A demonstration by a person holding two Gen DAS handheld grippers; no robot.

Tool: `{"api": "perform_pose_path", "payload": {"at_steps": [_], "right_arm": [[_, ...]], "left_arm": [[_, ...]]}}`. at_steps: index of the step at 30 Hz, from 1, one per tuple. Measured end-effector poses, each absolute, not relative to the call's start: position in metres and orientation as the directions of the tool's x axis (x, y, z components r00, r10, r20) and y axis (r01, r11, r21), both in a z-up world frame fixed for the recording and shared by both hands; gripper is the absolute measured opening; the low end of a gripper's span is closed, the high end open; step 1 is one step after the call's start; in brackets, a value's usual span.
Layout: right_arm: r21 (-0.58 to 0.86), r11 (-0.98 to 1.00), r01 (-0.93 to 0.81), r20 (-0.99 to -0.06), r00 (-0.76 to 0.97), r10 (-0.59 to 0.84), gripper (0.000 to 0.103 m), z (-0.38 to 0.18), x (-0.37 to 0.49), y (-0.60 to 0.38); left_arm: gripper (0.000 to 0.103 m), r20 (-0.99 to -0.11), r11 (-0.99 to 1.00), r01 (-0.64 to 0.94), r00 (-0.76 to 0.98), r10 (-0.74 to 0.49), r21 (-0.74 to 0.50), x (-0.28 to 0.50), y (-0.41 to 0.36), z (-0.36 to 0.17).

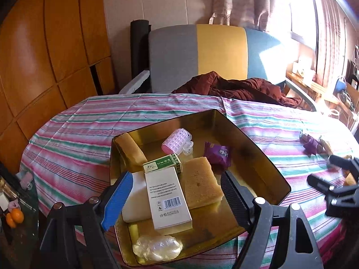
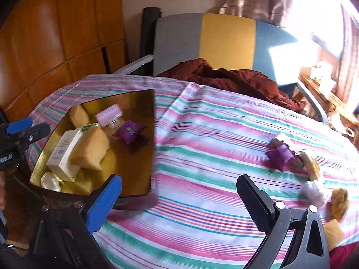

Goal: Organize objects
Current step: 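Move both tools back to the pile of loose items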

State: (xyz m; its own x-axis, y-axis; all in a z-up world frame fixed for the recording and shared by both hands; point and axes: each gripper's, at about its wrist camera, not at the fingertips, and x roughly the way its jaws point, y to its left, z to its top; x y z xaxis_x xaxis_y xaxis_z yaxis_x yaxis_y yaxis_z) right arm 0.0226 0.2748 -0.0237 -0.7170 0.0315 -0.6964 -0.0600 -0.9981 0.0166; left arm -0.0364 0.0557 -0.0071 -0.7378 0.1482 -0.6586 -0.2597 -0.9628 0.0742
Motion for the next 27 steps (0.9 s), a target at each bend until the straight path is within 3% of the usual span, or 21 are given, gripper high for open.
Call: {"api": "perform_pose_path", "payload": {"at_steps": [12, 22, 27], "right_arm": [[0.077, -0.961, -0.267, -0.711, -0.69, 0.135, 0.103, -0.016, 0.045, 0.364], [0.175, -0.813, -0.556, -0.705, -0.647, 0.291, 0.103, 0.008, 0.113, 0.472], [0.157, -0.713, -0.684, -0.701, -0.585, 0.407, 0.103, 0.016, 0.157, 0.514]], "left_arm": [[0.082, -0.65, -0.933, -0.338, -0.738, 0.181, 0.124, -0.029, 0.083, -0.003], [0.082, -0.694, -0.822, -0.569, -0.606, 0.389, 0.037, -0.026, 0.142, -0.005], [0.082, -0.746, -0.751, -0.66, -0.507, 0.431, 0.015, -0.019, 0.188, -0.018]]}}
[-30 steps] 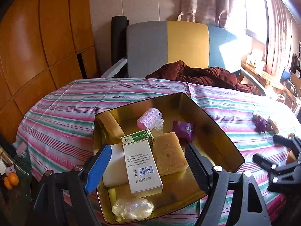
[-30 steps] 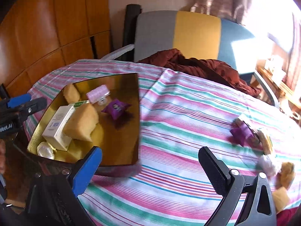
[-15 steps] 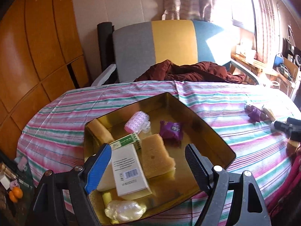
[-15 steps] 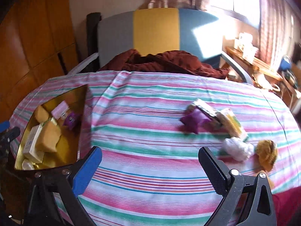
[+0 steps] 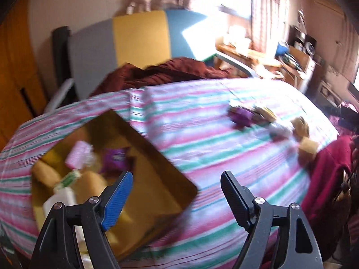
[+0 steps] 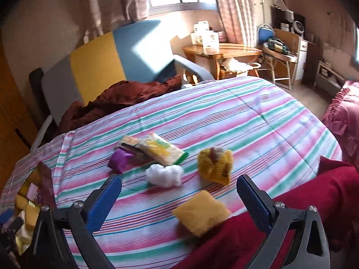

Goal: Organize objects
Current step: 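Move both tools back to the pile of loose items, then grasp the yellow sponge with the left tool while the right tool grasps the yellow knitted toy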

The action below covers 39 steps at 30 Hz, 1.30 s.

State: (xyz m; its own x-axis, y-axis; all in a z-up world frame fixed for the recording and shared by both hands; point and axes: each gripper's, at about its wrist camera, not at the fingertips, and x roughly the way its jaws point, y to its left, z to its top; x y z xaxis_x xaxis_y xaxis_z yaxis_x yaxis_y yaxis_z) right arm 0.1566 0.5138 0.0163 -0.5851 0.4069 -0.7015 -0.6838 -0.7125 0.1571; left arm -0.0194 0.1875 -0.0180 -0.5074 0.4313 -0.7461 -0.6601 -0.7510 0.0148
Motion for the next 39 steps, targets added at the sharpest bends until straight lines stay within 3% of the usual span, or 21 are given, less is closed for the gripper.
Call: {"api": "perform_pose_path", "payload": {"at_steps": [14, 23, 37, 39], "right_arm": [[0.152, -0.578, -0.802, -0.734, -0.483, 0.477, 0.103, 0.002, 0.226, 0.565], [0.168, -0.588, -0.791, -0.737, -0.497, 0.458, 0.103, -0.003, 0.235, 0.578], [0.167, -0.625, -0.763, -0.751, -0.509, 0.421, 0.103, -0.001, 0.237, 0.598], [0.158, -0.64, -0.752, -0.76, -0.507, 0.408, 0.103, -0.002, 0.23, 0.598]], "left_arm": [[0.081, -0.822, -0.413, -0.907, -0.172, 0.543, -0.083, 0.038, 0.325, -0.044], [0.082, -0.833, -0.307, -0.933, -0.016, 0.553, -0.186, 0.054, 0.4, -0.05], [0.084, -0.865, -0.171, -0.973, 0.052, 0.499, -0.157, 0.075, 0.498, -0.087], [0.08, -0.861, -0.158, -0.968, 0.094, 0.5, -0.198, 0.073, 0.505, -0.094]]}}
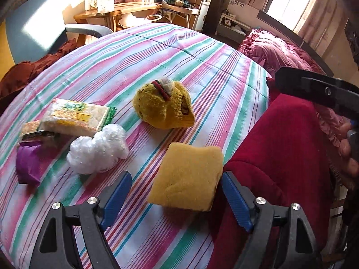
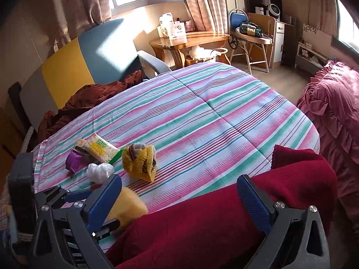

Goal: Organize objects
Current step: 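Grasp the yellow sponge with the left tool while the right tool grasps the yellow knitted toy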

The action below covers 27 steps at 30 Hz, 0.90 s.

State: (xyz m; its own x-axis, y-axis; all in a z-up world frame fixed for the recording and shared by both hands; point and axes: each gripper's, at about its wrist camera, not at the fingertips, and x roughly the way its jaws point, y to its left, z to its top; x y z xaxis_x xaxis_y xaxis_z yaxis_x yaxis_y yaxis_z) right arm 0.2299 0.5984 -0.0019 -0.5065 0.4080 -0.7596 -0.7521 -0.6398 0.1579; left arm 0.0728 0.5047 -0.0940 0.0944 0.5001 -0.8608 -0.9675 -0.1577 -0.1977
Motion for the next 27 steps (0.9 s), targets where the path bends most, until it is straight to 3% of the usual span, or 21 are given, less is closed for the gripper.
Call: {"api": "perform_pose_path", "payload": {"at_steps": [2, 4, 9, 19, 20, 23, 27], "right_arm": [[0.139, -0.66, -0.738, -0.772, -0.498, 0.395, 0.103, -0.003, 0.22, 0.599], [0.12, -0.688, -0.716, -0.786, -0.491, 0.374, 0.103, -0.005, 0.206, 0.598], [0.06, -0.747, -0.662, -0.852, -0.424, 0.307, 0.103, -0.017, 0.162, 0.601], [0.041, -0.771, -0.635, -0.943, -0.28, 0.181, 0.102, -0.062, 0.087, 0.632], [0.038, -0.769, -0.638, -0.951, -0.259, 0.168, 0.098, -0.068, 0.082, 0.635], [0.07, -0.787, -0.613, -0.973, -0.216, 0.082, 0.063, -0.086, 0.071, 0.638], [0.045, -0.791, -0.611, -0.967, -0.225, 0.119, 0.05, -0.08, 0.074, 0.633]], "left_arm": [[0.059, -0.859, -0.144, -0.953, 0.167, 0.484, -0.266, 0.07, 0.506, -0.101], [0.056, -0.853, -0.132, -0.956, 0.165, 0.495, -0.261, 0.073, 0.498, -0.101], [0.054, -0.84, -0.167, -0.953, 0.13, 0.527, -0.252, 0.063, 0.462, -0.092], [0.055, -0.854, -0.433, -0.876, -0.051, 0.517, -0.21, 0.01, 0.368, -0.089], [0.055, -0.856, -0.448, -0.872, -0.07, 0.512, -0.197, 0.009, 0.361, -0.092], [0.055, -0.856, -0.47, -0.858, -0.072, 0.512, -0.209, 0.005, 0.35, -0.1], [0.055, -0.844, -0.477, -0.849, -0.072, 0.532, -0.228, 0.007, 0.343, -0.096]]}}
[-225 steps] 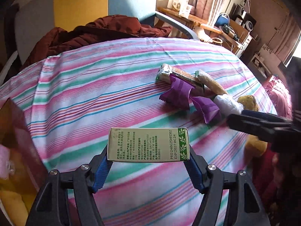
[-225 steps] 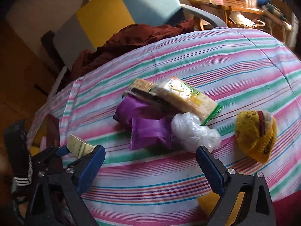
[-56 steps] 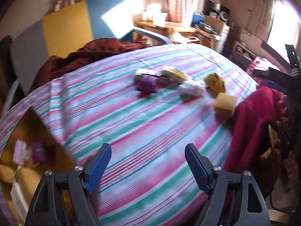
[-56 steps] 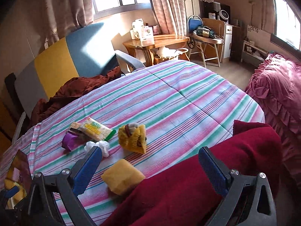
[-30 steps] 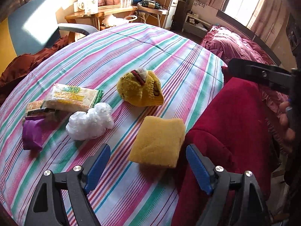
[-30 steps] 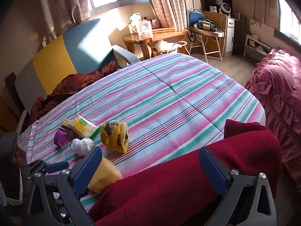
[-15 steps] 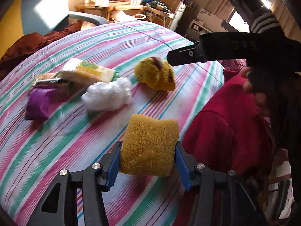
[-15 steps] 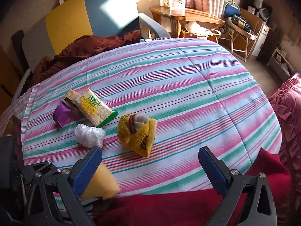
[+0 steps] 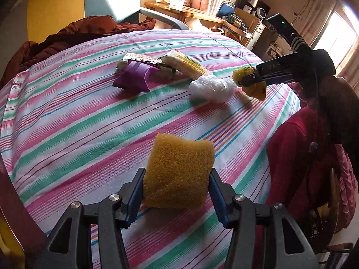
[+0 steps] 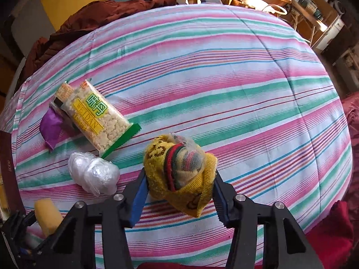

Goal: Organize objects
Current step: 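Grasp the yellow sponge with the left tool while the right tool grasps the yellow knitted toy, then carry the sponge and knitted toy over the gold tray and release both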

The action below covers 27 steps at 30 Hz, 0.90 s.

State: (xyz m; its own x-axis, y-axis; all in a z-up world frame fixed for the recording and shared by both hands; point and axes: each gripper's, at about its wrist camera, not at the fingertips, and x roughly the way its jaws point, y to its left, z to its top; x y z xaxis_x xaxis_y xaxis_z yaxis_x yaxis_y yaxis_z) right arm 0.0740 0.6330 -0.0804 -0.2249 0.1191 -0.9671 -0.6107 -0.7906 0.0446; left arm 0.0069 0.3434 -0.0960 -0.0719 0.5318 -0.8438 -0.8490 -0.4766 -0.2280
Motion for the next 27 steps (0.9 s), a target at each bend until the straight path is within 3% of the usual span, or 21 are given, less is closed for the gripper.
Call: {"api": "perform_pose_path", "payload": {"at_steps": [15, 27], "right_arm": [[0.071, -0.805, -0.589, -0.869, -0.433, 0.24, 0.05, 0.001, 0.12, 0.562], [0.165, -0.933, -0.32, -0.811, -0.583, 0.057, 0.05, 0.009, 0.052, 0.432]], "left_arm": [[0.055, -0.803, -0.549, -0.801, -0.157, 0.575, -0.237, 0.005, 0.283, -0.06], [0.055, -0.733, -0.686, -0.687, -0.335, 0.592, -0.24, -0.013, 0.189, -0.019]]}}
